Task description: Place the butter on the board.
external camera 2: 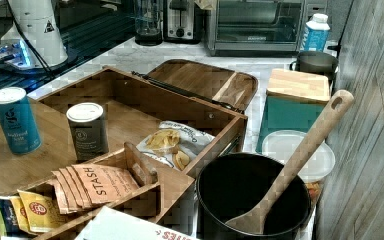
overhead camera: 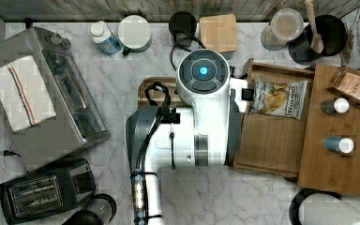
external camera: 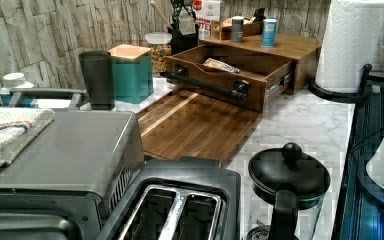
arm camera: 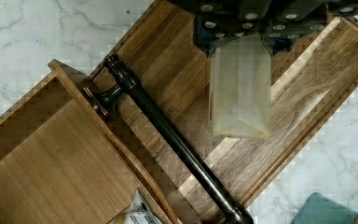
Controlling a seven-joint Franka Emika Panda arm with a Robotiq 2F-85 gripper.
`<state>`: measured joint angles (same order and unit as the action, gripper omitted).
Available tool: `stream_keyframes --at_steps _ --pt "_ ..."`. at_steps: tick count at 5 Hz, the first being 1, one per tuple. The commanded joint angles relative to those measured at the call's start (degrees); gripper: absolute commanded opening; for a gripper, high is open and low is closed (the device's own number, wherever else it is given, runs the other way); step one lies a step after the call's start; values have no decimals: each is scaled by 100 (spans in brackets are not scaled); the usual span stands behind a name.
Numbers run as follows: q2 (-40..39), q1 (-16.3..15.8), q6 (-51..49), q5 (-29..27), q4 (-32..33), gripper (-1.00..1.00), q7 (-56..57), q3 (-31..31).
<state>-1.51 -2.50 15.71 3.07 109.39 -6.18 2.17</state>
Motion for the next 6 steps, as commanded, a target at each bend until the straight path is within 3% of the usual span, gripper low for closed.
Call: stream_keyframes --at_steps 1,2,3,5,6 --pt "0 -16 1 2 14 -100 0 17" --pt "337 29 634 -271 726 -100 102 -136" --pt "612 -176 1324 -610 1335 -100 21 -181" --pt "598 -556 1515 -540 1712 -100 -796 -536" --pt "932 -598 2187 -493 2496 -100 -680 -661"
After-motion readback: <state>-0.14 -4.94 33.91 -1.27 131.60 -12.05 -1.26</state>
